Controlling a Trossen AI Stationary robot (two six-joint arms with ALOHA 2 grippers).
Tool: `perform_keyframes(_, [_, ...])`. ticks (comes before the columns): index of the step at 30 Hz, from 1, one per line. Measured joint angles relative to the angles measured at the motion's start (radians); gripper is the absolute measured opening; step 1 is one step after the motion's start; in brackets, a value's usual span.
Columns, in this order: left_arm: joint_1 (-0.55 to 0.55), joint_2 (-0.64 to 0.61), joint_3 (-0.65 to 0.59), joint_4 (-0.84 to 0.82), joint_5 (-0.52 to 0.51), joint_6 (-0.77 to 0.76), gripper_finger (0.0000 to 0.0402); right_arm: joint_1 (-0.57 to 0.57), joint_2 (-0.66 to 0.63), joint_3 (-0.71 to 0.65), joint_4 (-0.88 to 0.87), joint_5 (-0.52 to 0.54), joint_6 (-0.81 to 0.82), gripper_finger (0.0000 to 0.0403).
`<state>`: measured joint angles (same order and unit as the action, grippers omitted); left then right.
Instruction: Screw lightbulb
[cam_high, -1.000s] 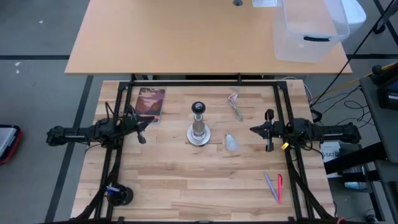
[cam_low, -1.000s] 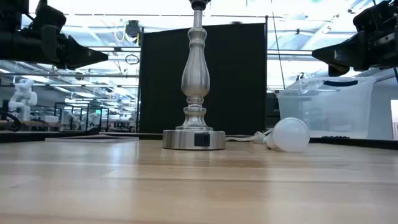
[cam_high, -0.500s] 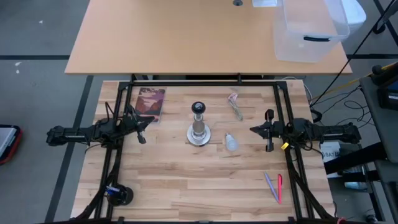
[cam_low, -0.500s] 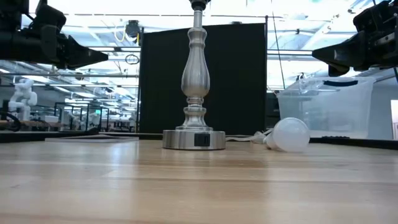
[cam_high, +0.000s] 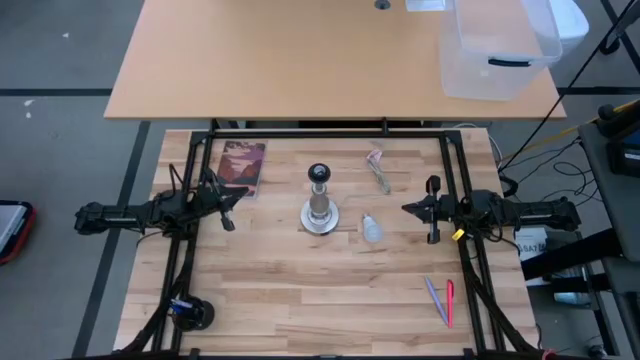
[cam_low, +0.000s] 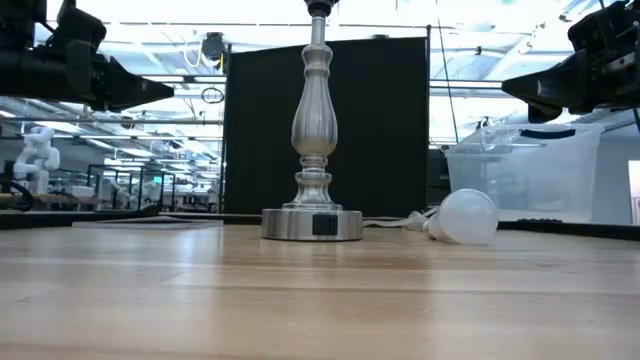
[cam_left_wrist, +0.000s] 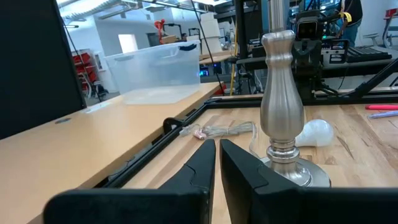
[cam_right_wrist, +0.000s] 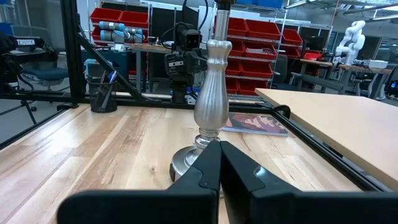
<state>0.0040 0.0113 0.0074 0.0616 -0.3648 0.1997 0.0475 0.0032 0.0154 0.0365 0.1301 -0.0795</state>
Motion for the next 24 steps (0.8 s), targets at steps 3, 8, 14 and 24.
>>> perform_keyframes(3, [0.000, 0.000, 0.000, 0.010, 0.007, 0.044, 0.0029, 0.000, 0.000, 0.000, 0.000, 0.000, 0.000, 0.0000])
perform_keyframes(8, [0.000, 0.000, 0.000, 0.192, 0.144, -0.093, 0.0029, 0.000, 0.000, 0.000, 0.000, 0.000, 0.000, 0.0000])
perform_keyframes(14, [0.000, 0.000, 0.000, 0.433, 0.174, -0.293, 0.0029, 0.000, 0.000, 0.000, 0.000, 0.000, 0.000, 0.0000])
perform_keyframes(24, [0.000, 0.054, 0.042, 0.540, 0.173, -0.363, 0.0029, 0.000, 0.000, 0.000, 0.000, 0.000, 0.000, 0.0000])
